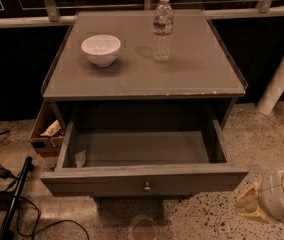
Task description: Close top drawer
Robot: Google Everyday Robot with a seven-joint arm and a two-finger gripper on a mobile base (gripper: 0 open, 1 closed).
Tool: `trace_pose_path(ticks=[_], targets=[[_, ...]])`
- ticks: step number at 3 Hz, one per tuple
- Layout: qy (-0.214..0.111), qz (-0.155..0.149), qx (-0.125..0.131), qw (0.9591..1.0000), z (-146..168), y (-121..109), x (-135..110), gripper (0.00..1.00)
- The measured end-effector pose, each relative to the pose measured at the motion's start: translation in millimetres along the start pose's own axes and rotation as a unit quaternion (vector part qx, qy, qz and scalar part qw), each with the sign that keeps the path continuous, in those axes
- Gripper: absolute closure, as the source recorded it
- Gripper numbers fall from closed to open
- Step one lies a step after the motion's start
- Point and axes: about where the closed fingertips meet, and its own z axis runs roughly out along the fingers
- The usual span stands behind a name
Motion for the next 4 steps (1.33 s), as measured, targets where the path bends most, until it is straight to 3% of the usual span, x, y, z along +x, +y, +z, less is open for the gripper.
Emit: trace_pose_path(ticks=[1, 2, 3, 4], targets=[[-0.05, -0.02, -0.011, 0.9985, 44, -5, 12, 1.0], [-0.061, -0.033, -0.032, 0.9971, 65, 1, 18, 1.0], [-0.063, -0.035, -0.03, 0.9969, 65, 1, 17, 1.0], [-0.098, -0.07, -0.006, 0.9928, 73, -3, 2, 1.0]])
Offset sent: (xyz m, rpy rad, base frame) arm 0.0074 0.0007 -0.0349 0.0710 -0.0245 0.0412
